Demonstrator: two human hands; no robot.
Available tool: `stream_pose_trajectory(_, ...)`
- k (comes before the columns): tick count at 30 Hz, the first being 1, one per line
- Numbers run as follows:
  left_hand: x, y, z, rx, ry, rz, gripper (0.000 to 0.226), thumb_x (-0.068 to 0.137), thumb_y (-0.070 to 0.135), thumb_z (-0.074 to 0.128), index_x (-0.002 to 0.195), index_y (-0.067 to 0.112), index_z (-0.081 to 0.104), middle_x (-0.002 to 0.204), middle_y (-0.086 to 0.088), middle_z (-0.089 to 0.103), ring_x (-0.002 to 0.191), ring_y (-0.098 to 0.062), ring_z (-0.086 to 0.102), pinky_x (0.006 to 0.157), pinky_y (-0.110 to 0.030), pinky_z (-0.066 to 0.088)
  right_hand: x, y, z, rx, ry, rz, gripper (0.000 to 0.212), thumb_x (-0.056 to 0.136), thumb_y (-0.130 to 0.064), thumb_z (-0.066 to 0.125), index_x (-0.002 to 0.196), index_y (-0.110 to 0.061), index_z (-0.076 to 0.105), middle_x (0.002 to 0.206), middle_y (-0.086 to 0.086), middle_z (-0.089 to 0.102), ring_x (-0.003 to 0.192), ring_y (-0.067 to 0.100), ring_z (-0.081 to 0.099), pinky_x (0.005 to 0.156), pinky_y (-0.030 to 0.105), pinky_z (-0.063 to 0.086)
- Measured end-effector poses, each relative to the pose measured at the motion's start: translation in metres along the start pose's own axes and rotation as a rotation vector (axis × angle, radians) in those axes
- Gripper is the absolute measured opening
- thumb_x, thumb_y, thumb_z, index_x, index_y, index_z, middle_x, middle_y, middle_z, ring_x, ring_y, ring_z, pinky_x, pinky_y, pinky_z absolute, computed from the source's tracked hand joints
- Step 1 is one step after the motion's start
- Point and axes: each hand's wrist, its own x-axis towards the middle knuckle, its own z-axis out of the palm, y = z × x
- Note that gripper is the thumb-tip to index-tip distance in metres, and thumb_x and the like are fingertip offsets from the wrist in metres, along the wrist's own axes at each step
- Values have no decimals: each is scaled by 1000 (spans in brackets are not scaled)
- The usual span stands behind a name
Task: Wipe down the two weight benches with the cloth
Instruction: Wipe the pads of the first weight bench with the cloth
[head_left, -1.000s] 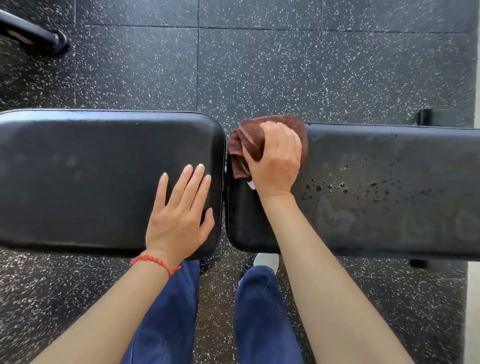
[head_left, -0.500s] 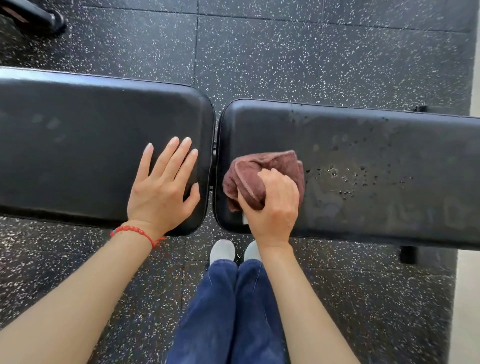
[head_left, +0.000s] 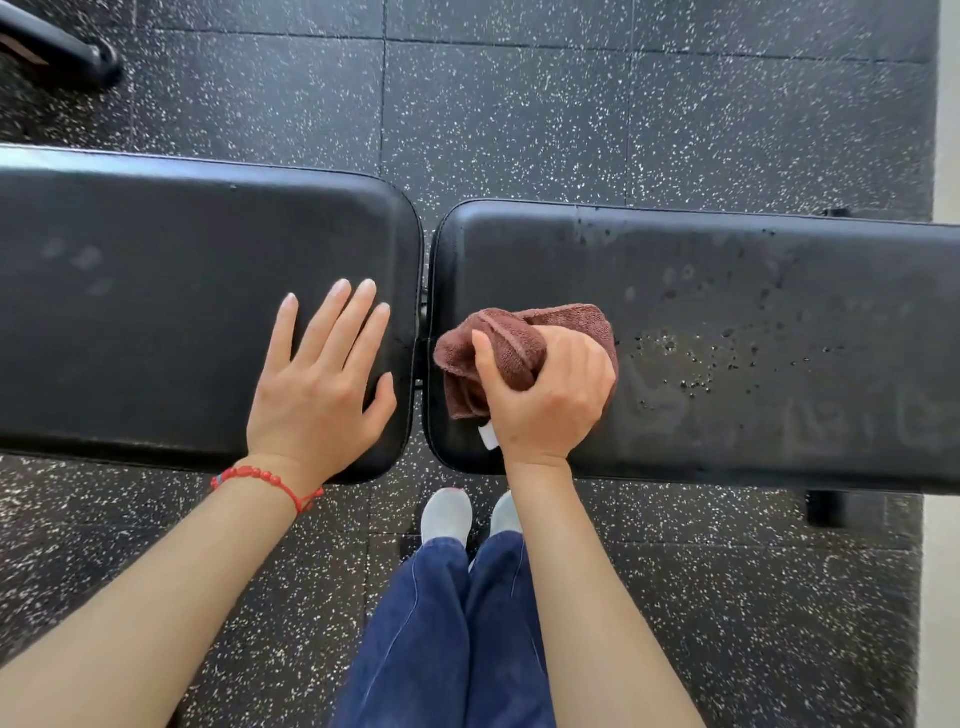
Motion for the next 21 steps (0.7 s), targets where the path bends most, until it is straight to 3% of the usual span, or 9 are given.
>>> stream_pose_trajectory(8,0,-1,2,2,5,2,51,91,28,38,136,4,43,146,-13,38,136,-28,32,112,-54,18,51,0,25,-6,78,-44,37,79,-42,64,72,-6,63,67,6,60,68,27,58,73,37,50)
stream_pose_trajectory(13,-1,1,0,7,-19,3,51,92,27,37,136,3,43,146,-14,37,136,-29,32,112,-55,18,15,14,0,54,44,-108,31,81,-34,65,73,-5,61,70,8,58,73,24,53,78,39,49)
stream_pose_trajectory(21,-1,1,1,32,-48,18,51,93,28,33,137,2,38,147,-16,34,137,-31,29,112,-56,16,-44,40,-42,0,-29,-131,34,82,-33,65,81,1,67,80,12,66,82,31,62,83,46,49)
